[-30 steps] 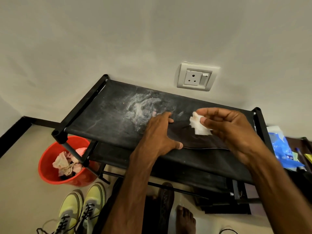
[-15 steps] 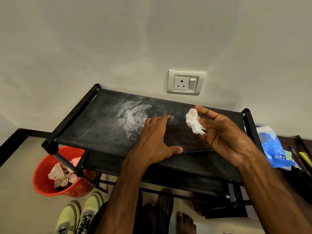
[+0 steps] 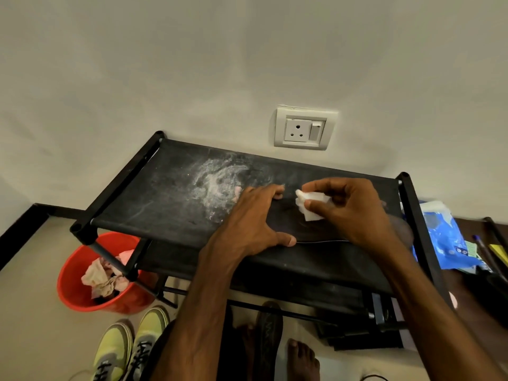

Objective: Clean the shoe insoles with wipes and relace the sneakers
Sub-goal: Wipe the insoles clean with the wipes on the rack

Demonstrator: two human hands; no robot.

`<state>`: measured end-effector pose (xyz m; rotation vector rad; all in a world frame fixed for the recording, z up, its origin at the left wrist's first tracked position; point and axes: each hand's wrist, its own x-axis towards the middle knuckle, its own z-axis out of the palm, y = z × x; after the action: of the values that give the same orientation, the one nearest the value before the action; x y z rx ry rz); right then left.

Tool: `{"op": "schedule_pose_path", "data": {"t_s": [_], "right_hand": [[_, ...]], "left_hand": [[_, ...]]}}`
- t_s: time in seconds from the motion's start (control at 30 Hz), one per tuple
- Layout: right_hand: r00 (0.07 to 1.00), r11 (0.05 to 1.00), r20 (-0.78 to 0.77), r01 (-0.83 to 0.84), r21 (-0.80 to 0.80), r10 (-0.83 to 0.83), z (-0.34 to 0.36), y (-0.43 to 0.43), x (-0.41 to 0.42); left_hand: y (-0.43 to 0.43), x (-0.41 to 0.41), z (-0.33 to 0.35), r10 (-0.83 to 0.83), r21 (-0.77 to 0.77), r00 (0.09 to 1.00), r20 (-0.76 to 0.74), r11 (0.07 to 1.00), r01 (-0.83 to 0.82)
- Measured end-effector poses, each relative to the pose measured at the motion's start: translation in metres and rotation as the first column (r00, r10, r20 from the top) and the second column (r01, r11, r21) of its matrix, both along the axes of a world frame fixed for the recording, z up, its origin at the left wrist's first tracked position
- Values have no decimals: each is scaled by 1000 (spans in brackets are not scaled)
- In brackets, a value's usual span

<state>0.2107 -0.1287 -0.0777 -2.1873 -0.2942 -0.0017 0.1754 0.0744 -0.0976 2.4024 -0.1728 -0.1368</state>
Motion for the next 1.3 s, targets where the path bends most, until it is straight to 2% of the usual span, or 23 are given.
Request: {"op": "schedule_pose_path", "data": {"t_s": [0.13,0.23,0.33,0.5,0.83,1.07,1.2,1.3], "right_hand": [[983,996,184,-14,-86,30,-5,12,5],[964,967,221,-96,-234,150,-9,23,11],[954,883,118,-204,-424,276,-9,30,17],[960,779,-50,-253,-574,275,2,38,18],[942,746,-228,-334,-575,246,22,12,-10],[992,846,-35,-122,-519,122,-2,33,4],[996,918,88,11,-397,27,-10,43,19],[995,909,81,-15,-417,53,-10,44,20]], "left_hand": [[0,1,0,2,-1,1000,2,1000,-2],[-1,2,0,15,-16,1000,-16,1000,-15],[-1,4,-2,29,-32,999,-39,999,-30],[-5,7,-5,53,-29,997,-62,998,-55],[-4,6,-10,82,-62,996,-23,995,-83],[-4,7,-7,57,-52,998,-35,997,-59],[-4,6,-9,66,-63,997,-41,996,-68],[-4,6,-8,76,-77,996,-50,994,-80]]}}
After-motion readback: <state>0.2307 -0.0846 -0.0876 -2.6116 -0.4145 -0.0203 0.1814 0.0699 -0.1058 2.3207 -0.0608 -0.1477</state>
